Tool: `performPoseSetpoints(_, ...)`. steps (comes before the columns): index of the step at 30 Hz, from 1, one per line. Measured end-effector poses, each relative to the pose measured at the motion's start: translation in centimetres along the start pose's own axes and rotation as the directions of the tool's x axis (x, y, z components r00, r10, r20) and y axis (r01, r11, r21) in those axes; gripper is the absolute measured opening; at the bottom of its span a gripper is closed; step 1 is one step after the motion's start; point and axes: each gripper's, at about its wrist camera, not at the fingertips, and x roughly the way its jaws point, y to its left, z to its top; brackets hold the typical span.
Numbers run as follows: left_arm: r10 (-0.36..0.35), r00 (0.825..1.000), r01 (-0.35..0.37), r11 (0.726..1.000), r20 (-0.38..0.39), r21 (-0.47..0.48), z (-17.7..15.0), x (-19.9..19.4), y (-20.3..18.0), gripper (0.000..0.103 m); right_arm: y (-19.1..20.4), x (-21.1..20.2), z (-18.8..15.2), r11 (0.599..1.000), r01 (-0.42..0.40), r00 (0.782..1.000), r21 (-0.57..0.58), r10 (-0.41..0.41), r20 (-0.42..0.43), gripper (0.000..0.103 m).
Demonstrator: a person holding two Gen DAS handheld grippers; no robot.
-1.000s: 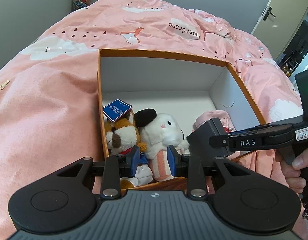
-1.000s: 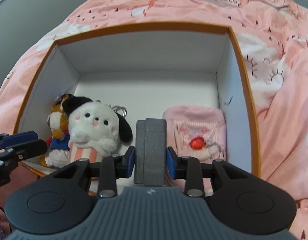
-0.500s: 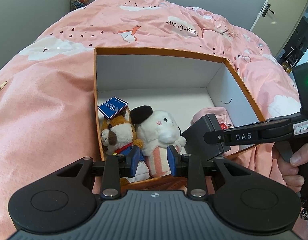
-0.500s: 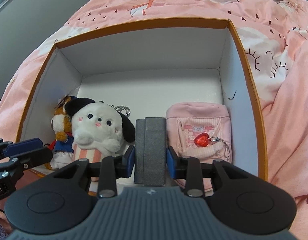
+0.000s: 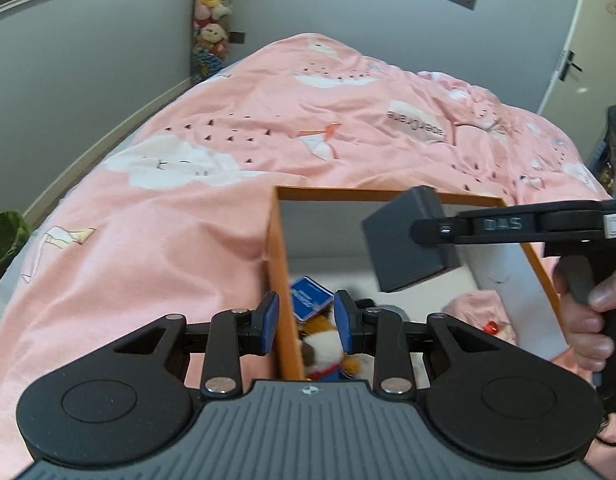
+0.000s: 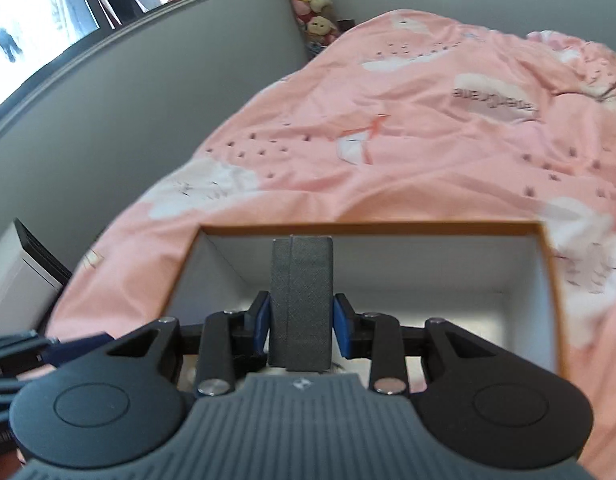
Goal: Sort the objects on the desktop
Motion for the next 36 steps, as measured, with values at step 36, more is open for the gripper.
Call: performPoseSetpoints(36, -0.072, 0.994, 0.070, 0.997, -0.077, -0.040, -0.6, 3.3, 2.4, 0.026, 0.9, 8.6, -0.4, 0.953, -0.188, 0.957, 0.238, 0.233, -0.174, 0.045)
